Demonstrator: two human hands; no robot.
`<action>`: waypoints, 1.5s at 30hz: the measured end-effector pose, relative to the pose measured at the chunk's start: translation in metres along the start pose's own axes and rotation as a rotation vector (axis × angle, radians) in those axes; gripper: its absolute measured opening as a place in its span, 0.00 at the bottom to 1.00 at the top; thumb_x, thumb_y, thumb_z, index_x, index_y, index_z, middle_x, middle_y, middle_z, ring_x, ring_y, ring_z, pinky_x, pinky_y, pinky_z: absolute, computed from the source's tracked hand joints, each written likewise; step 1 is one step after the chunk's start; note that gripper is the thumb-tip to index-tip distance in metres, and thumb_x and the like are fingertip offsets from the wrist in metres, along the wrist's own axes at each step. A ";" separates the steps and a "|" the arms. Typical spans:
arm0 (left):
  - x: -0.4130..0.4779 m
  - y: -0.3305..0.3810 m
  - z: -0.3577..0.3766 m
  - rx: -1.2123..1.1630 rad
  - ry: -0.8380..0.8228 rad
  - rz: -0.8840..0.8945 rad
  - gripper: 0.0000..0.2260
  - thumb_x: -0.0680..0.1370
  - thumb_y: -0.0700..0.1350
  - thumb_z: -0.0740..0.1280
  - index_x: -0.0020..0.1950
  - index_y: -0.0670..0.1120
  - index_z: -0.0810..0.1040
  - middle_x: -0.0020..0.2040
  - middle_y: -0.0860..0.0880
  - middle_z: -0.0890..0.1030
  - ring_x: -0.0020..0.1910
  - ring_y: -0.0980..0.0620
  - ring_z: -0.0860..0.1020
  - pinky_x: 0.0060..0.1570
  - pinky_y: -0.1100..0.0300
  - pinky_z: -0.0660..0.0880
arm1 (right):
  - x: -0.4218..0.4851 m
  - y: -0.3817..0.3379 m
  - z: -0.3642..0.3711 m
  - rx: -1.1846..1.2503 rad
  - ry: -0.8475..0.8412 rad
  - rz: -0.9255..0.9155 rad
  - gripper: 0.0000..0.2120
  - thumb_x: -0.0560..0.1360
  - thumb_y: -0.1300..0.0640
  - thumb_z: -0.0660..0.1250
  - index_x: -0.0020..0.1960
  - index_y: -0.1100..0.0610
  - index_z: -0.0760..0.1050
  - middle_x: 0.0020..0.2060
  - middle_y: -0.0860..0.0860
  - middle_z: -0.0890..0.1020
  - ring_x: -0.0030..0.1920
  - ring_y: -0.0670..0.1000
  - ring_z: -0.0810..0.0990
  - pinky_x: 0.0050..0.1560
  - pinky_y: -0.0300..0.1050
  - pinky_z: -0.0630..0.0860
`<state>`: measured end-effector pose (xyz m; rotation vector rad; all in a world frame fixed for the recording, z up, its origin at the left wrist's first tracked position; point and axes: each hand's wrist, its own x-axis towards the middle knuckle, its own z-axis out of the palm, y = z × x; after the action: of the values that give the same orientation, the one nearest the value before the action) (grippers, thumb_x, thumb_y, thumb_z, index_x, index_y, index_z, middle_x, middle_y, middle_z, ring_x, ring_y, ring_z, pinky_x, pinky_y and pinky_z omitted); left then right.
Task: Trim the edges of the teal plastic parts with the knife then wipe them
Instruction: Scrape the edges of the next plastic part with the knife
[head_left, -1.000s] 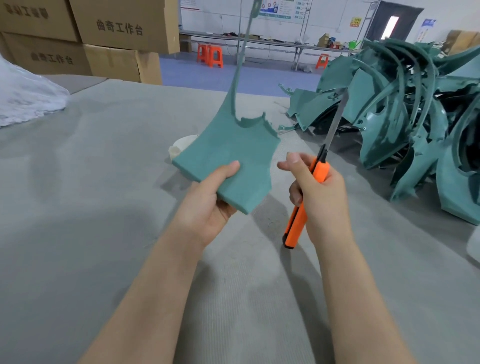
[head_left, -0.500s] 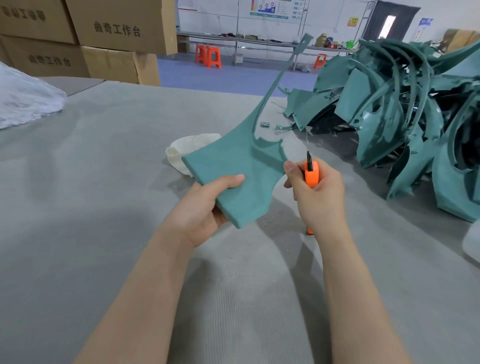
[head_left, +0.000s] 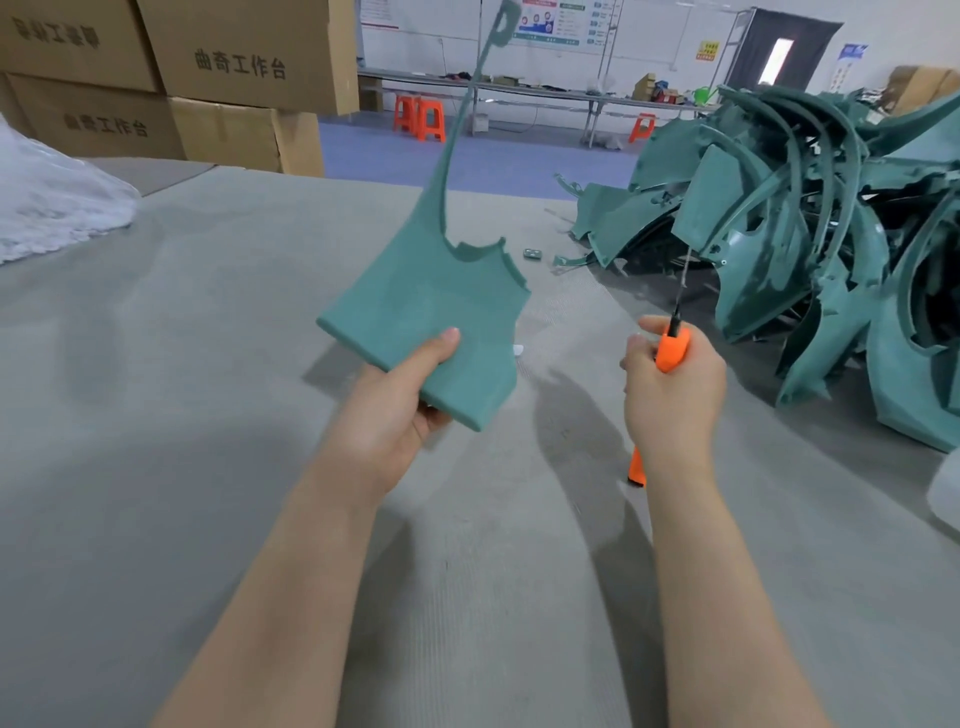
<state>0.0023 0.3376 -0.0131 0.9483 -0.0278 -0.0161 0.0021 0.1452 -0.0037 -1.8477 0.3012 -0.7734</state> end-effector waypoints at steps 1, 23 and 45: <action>-0.001 0.000 0.002 0.011 -0.003 0.014 0.13 0.73 0.42 0.69 0.57 0.48 0.78 0.51 0.52 0.85 0.49 0.55 0.83 0.41 0.57 0.81 | -0.001 -0.002 0.001 0.010 -0.025 0.000 0.13 0.77 0.62 0.63 0.61 0.55 0.75 0.52 0.52 0.82 0.52 0.57 0.80 0.56 0.59 0.76; -0.011 0.000 0.011 0.112 -0.127 0.056 0.24 0.71 0.47 0.69 0.66 0.45 0.74 0.60 0.47 0.81 0.59 0.47 0.80 0.55 0.46 0.78 | -0.026 -0.026 0.009 0.222 -0.544 -0.026 0.12 0.78 0.58 0.66 0.36 0.60 0.75 0.24 0.47 0.74 0.26 0.44 0.68 0.31 0.36 0.66; -0.014 0.002 0.014 0.035 -0.143 0.014 0.20 0.69 0.45 0.69 0.61 0.46 0.76 0.55 0.48 0.83 0.53 0.50 0.82 0.44 0.57 0.80 | -0.027 -0.029 -0.001 0.351 -0.615 0.023 0.12 0.79 0.62 0.64 0.36 0.59 0.74 0.24 0.46 0.74 0.25 0.44 0.66 0.28 0.33 0.64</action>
<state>-0.0117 0.3278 -0.0034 0.9805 -0.1667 -0.0709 -0.0231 0.1706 0.0123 -1.6464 -0.1981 -0.1953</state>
